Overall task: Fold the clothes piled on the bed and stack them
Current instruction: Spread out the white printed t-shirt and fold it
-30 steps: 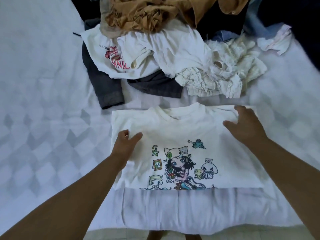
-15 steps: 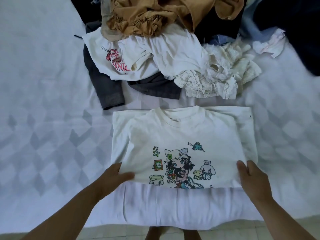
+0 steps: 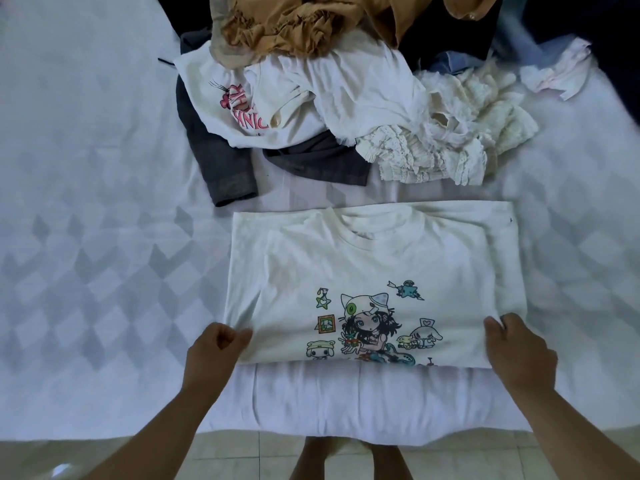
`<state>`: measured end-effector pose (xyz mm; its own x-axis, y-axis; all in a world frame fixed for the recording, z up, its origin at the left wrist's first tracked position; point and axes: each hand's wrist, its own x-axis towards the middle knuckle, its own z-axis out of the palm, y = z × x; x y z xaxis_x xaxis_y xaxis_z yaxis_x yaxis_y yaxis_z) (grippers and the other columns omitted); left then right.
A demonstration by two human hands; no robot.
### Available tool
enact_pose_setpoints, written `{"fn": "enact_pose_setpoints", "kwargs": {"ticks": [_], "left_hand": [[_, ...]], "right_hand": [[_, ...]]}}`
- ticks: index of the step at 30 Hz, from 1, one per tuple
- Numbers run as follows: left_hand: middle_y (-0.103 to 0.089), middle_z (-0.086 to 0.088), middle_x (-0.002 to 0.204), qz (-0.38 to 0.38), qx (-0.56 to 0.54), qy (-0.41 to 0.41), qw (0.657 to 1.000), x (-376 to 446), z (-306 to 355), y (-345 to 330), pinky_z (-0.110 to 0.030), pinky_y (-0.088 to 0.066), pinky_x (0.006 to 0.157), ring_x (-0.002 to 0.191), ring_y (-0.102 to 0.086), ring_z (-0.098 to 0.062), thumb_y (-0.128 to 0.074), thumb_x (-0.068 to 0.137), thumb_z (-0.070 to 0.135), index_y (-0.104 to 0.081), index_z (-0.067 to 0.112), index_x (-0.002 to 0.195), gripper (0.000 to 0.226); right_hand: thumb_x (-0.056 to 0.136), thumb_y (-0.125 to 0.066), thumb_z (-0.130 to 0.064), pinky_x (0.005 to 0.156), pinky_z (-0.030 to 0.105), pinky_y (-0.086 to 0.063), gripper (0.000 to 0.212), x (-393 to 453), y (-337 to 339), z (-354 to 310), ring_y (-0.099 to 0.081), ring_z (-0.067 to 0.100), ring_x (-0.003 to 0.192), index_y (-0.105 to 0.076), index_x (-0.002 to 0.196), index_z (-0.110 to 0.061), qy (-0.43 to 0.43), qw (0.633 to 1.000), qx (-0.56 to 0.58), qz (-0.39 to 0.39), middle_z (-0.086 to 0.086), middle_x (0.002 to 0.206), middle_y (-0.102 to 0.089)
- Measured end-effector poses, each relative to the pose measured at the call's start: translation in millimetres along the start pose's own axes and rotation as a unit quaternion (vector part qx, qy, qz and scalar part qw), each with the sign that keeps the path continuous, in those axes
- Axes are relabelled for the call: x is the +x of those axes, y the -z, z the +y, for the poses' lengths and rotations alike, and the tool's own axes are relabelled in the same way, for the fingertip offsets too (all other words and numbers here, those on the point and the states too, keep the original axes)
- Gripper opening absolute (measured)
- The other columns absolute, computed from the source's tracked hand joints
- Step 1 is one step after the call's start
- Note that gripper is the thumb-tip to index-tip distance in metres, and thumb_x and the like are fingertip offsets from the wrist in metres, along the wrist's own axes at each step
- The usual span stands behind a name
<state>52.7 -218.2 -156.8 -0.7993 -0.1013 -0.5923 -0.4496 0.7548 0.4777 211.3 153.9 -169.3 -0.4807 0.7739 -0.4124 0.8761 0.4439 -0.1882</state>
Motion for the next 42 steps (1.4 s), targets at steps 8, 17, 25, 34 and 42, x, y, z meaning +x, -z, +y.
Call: {"fn": "enact_pose_setpoints", "kwargs": {"ticks": [8, 17, 25, 34, 42], "left_hand": [[-0.061, -0.003, 0.072, 0.075, 0.069, 0.025, 0.994, -13.0, -5.8, -8.6, -0.032, -0.04, 0.061, 0.069, -0.056, -0.02, -0.059, 0.091, 0.034, -0.057, 0.016, 0.077, 0.022], [-0.032, -0.015, 0.15, 0.134, 0.191, -0.244, 0.941, -12.2, 26.5, -59.6, -0.041, -0.013, 0.112, 0.14, -0.023, -0.03, -0.043, 0.086, 0.051, -0.041, 0.006, 0.138, 0.068], [-0.01, -0.009, 0.159, -0.09, 0.442, -0.429, 0.783, -34.6, 51.4, -154.0, -0.055, -0.016, 0.111, 0.144, -0.014, -0.032, -0.043, 0.07, 0.079, -0.016, 0.02, 0.151, 0.104], [0.048, 0.003, 0.142, -0.135, 0.491, -0.348, 0.787, 8.6, 111.4, -129.8, -0.058, 0.028, 0.102, 0.132, 0.042, -0.027, -0.031, 0.068, 0.089, 0.031, 0.042, 0.138, 0.105], [-0.021, -0.005, 0.157, -0.051, 0.241, -0.347, 0.905, 44.6, 112.0, -47.5, -0.032, -0.019, 0.114, 0.144, -0.02, -0.022, -0.05, 0.096, 0.036, -0.031, 0.017, 0.147, 0.058]], "right_hand": [[0.089, -0.057, -0.002, 0.057, 0.033, -0.03, 0.016, -1.2, 1.1, 1.1, -0.051, 0.033, 0.043, -0.054, 0.074, 0.002, 0.076, 0.991, -0.007, 0.111, -0.002, 0.044, -0.034], [0.065, -0.078, -0.057, 0.102, 0.056, -0.029, 0.102, 18.7, 7.9, -13.3, -0.037, 0.045, 0.127, -0.036, 0.139, 0.001, -0.071, 0.994, 0.082, 0.001, 0.027, 0.137, -0.042], [0.076, -0.076, -0.024, 0.084, 0.036, -0.045, 0.038, 44.4, 14.2, -25.0, -0.06, 0.03, 0.102, -0.061, 0.108, -0.009, -0.047, 0.97, 0.202, -0.125, 0.009, 0.104, -0.066], [0.082, -0.071, -0.013, 0.088, 0.046, -0.052, 0.022, 40.3, 55.2, -41.5, -0.066, 0.025, 0.09, -0.064, 0.102, -0.014, 0.016, 0.937, 0.277, -0.212, 0.005, 0.097, -0.07], [0.081, -0.063, -0.008, 0.089, 0.04, -0.051, 0.049, -16.1, 61.8, -158.7, -0.064, 0.022, 0.095, -0.048, 0.124, -0.024, 0.123, 0.918, 0.27, -0.264, -0.002, 0.11, -0.067]]}}
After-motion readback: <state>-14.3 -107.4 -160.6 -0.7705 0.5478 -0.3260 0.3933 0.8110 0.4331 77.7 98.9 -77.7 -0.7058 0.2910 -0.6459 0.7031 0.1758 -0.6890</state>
